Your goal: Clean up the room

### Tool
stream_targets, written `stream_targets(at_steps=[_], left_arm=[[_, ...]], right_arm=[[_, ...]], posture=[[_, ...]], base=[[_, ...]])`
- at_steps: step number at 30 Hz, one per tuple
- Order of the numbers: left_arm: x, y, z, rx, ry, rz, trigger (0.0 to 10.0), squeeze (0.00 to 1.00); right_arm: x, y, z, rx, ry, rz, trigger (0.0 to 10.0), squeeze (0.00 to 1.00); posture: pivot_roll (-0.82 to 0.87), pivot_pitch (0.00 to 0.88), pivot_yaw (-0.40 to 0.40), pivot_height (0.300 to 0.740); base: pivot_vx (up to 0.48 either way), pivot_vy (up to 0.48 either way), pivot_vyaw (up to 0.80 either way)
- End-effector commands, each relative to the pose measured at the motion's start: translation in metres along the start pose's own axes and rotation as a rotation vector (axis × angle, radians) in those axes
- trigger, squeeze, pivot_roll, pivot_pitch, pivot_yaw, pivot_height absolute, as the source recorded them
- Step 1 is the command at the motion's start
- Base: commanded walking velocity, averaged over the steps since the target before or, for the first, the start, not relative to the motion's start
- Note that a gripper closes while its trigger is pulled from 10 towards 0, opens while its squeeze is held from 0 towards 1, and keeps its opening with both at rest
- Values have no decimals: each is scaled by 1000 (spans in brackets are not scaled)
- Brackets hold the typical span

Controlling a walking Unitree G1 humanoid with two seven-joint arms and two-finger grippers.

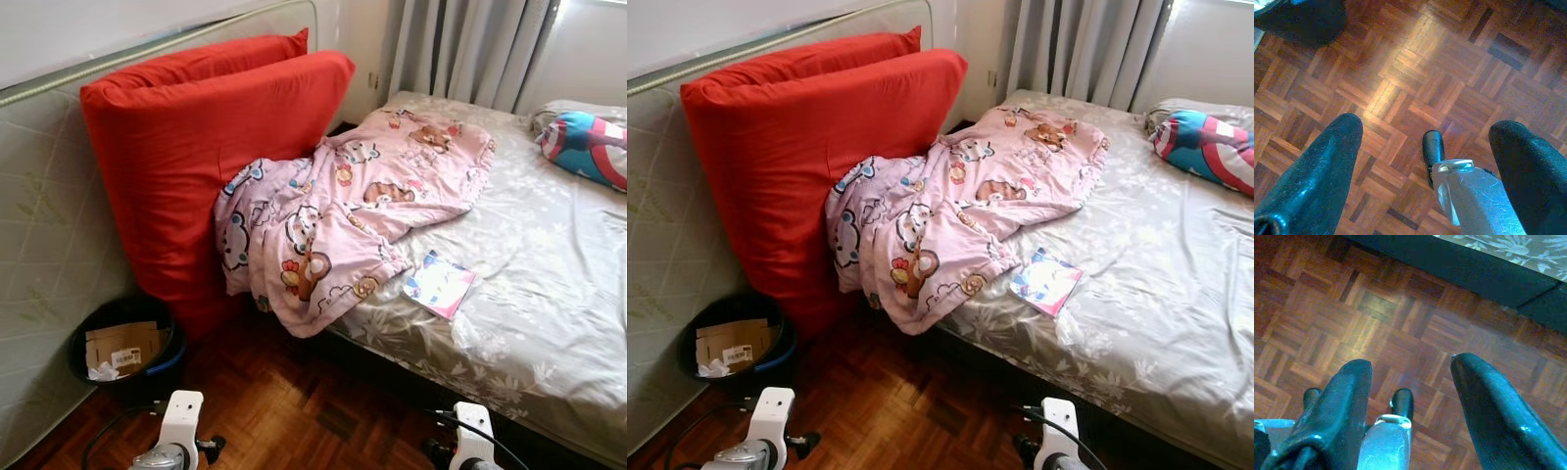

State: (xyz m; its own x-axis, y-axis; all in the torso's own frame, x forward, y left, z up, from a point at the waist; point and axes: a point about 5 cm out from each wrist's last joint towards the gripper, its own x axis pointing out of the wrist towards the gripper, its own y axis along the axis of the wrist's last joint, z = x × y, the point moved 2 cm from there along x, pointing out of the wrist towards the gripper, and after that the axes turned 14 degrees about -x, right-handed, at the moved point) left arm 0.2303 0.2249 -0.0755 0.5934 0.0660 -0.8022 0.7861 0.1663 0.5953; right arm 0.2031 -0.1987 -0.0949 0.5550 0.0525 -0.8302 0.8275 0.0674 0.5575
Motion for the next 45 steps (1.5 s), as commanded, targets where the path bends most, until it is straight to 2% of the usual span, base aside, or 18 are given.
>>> stream_targets(at_steps=[1,12,45], left_arm=[[0,1,-2,-7,2,0,10000,0],[0,2,-4,-4,7,3,10000,0],[-1,-2,-4,-2,8,3,10000,0]], right_arm=[[0,4,2,1,-8,16,10000,0],[0,5,0,5,-3,20,10000,0],[0,-1,1,-40,1,-6,10000,0]], posture=[[11,0,-31,740],[5,0,-30,740],[13,0,-39,740]], base=[[0,0,0],[0,0,0],[301,0,0]])
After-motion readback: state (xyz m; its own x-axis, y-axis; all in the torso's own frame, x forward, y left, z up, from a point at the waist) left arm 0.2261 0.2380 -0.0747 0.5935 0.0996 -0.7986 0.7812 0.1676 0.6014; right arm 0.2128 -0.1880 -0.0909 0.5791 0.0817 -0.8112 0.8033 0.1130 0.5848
